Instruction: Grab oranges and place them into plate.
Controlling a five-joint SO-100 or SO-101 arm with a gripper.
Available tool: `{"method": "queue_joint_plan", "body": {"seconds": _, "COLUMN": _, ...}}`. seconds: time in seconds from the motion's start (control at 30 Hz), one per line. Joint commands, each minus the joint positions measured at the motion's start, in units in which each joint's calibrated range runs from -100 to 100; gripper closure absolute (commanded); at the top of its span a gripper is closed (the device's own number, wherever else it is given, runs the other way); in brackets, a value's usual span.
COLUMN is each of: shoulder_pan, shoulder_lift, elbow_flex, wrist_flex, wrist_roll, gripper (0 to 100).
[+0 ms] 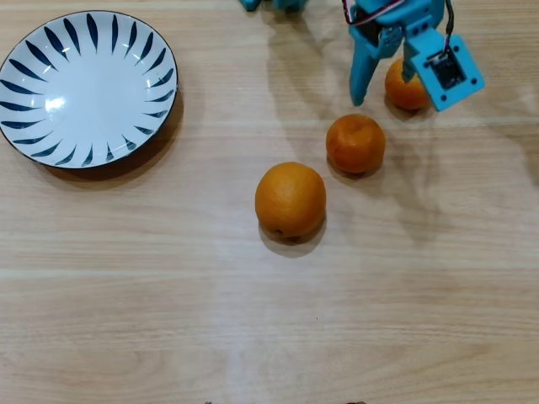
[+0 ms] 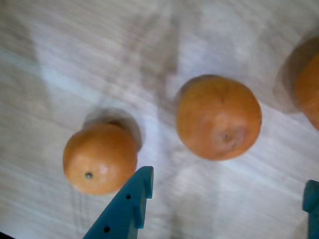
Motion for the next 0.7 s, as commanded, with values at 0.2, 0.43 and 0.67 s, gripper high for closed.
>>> {"method": "queue_joint_plan", "body": {"seconds": 0.2, "shoulder_pan": 2.22, "shoulder_lift": 20.33, "elbow_flex": -27.82, "wrist_flex": 8.12, "wrist_roll": -10.00, "gripper": 64}}
{"method": "queue_joint_plan", "body": {"seconds": 0.43, "shoulder_pan": 2.46, "shoulder_lift": 21.43, "elbow_flex": -28.54, "wrist_flex": 13.45, "wrist_roll": -15.43, "gripper": 64}}
{"method": "queue_joint_plan", "body": {"seconds": 0.67, "shoulder_pan": 3.91, "shoulder_lift": 21.60, "elbow_flex": -20.76, "wrist_flex": 8.98, "wrist_roll": -16.22, "gripper": 64}}
